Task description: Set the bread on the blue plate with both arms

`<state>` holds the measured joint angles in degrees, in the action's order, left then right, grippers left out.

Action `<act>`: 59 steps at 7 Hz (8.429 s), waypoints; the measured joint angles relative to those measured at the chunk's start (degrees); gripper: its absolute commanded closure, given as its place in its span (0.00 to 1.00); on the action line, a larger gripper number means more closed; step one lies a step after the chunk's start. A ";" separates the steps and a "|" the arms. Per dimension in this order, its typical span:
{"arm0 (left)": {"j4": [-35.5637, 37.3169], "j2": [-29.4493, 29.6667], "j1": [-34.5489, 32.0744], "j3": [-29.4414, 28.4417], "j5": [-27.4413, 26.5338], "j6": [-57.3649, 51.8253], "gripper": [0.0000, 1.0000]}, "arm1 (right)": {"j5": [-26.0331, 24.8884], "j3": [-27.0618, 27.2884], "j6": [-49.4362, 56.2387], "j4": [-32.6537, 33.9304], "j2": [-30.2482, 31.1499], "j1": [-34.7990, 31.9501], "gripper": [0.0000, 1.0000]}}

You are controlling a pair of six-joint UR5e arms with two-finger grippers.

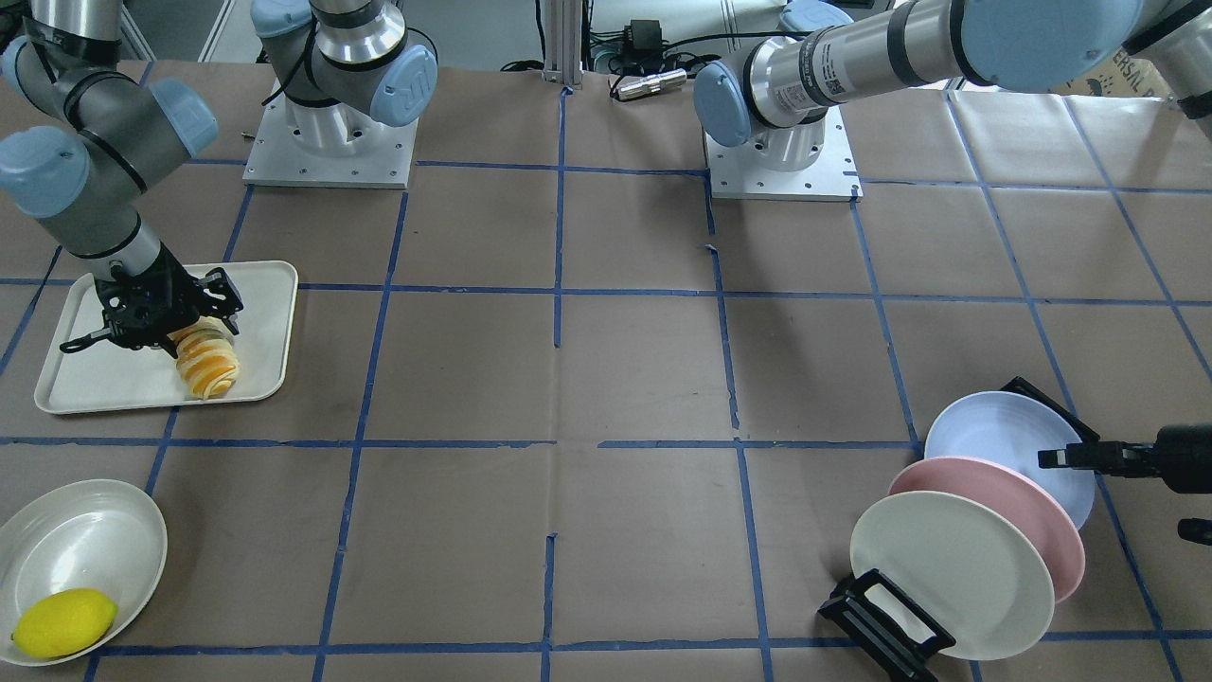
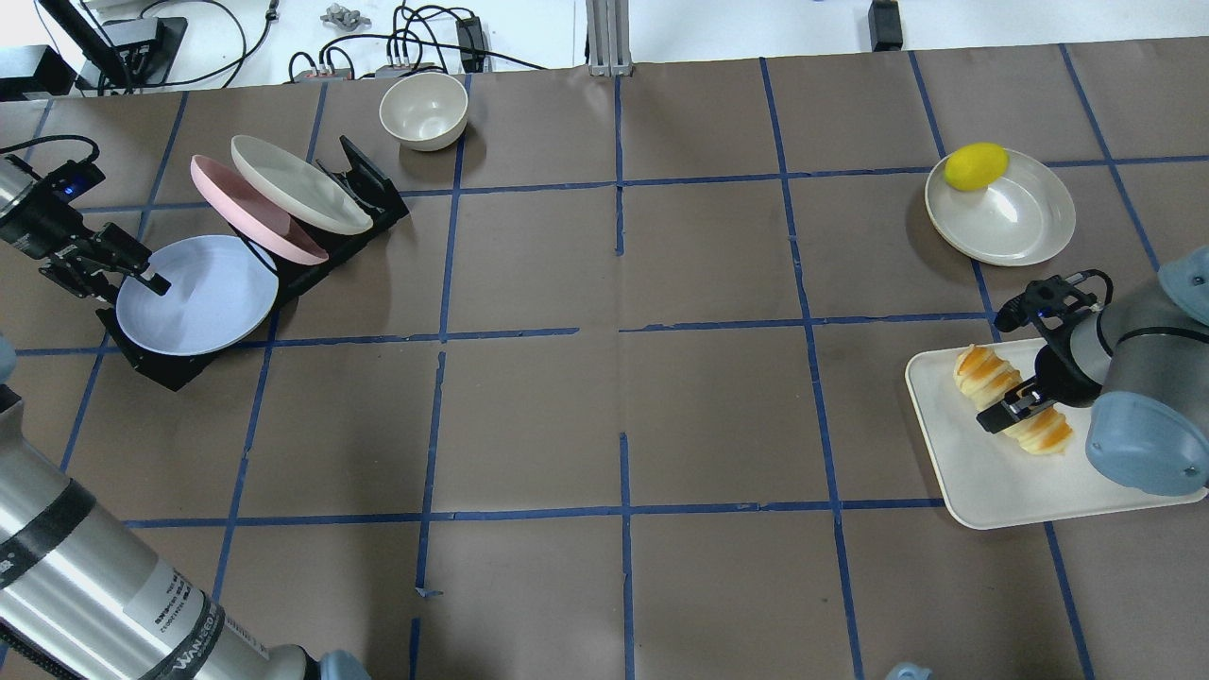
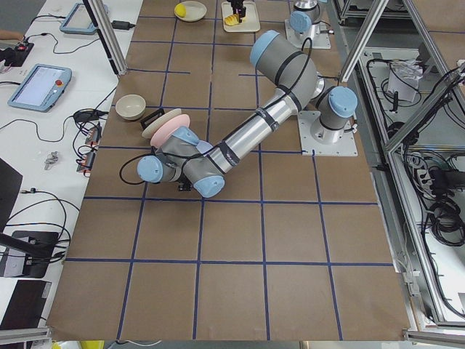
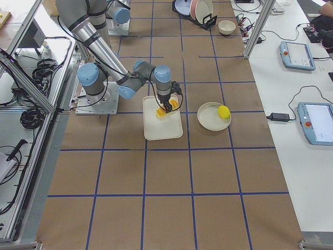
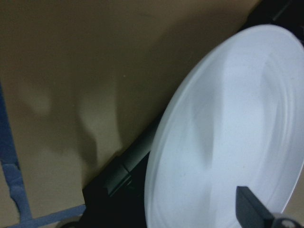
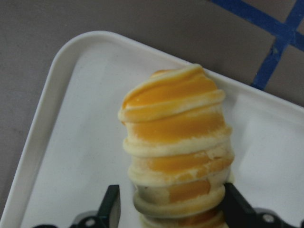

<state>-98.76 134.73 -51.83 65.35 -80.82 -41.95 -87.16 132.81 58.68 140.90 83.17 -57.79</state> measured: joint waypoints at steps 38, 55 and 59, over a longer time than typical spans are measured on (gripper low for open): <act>26.00 -15.13 -38.89 28.24 28.87 34.40 0.94 | -5.14 -28.51 -56.74 -49.46 10.74 -36.78 0.79; 8.32 -43.91 -37.07 24.27 -8.87 39.65 0.00 | -2.95 -44.64 -61.81 -26.62 -22.76 -52.91 0.08; 6.81 -42.78 -37.13 21.61 -8.81 39.02 0.00 | -3.54 -42.71 -56.95 -27.52 -16.12 -48.41 0.01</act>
<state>-91.95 91.94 -88.96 86.96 -89.63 -2.93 -90.70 90.10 1.73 113.38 67.05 -106.20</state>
